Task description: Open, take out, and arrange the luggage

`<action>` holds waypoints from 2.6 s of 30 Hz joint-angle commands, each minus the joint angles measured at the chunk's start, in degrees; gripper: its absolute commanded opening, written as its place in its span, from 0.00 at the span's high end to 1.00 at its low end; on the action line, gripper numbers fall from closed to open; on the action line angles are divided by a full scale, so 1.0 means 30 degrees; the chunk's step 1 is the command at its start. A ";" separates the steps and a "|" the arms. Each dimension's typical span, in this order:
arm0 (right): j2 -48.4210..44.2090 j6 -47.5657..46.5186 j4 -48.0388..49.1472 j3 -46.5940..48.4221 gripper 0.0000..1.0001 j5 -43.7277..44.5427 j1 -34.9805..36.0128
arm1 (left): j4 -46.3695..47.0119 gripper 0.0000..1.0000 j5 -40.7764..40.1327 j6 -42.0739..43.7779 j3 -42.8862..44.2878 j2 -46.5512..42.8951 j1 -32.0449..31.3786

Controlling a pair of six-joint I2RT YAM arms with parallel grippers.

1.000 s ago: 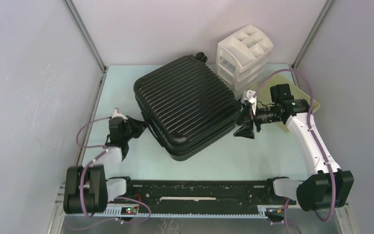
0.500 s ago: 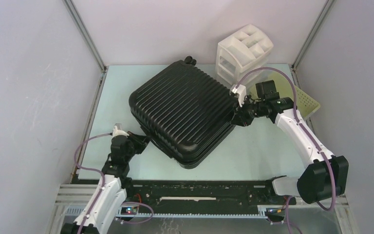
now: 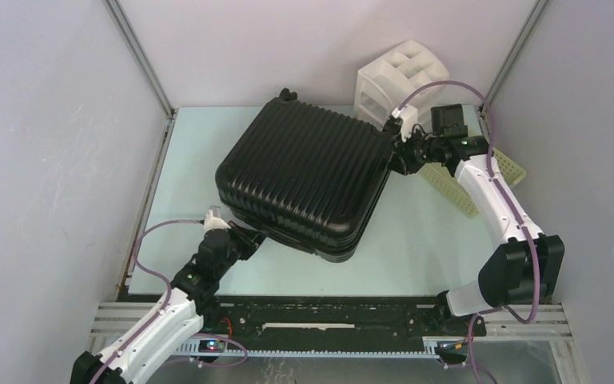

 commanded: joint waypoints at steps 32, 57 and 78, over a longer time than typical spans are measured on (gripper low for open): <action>-0.6774 -0.8998 -0.5284 -0.4769 0.30 -1.1698 -0.1347 | -0.6758 0.00 1.0062 1.5349 1.7285 0.5562 0.8759; -0.5915 -0.9965 -0.5328 -0.6006 0.28 -1.2386 -0.3032 | -0.3140 0.34 1.1054 1.3888 1.6878 1.4850 1.5682; -0.5750 -1.0200 -0.5442 -0.6052 0.28 -1.2056 -0.3040 | -0.5788 0.73 1.0501 1.5162 1.7091 1.8636 1.3246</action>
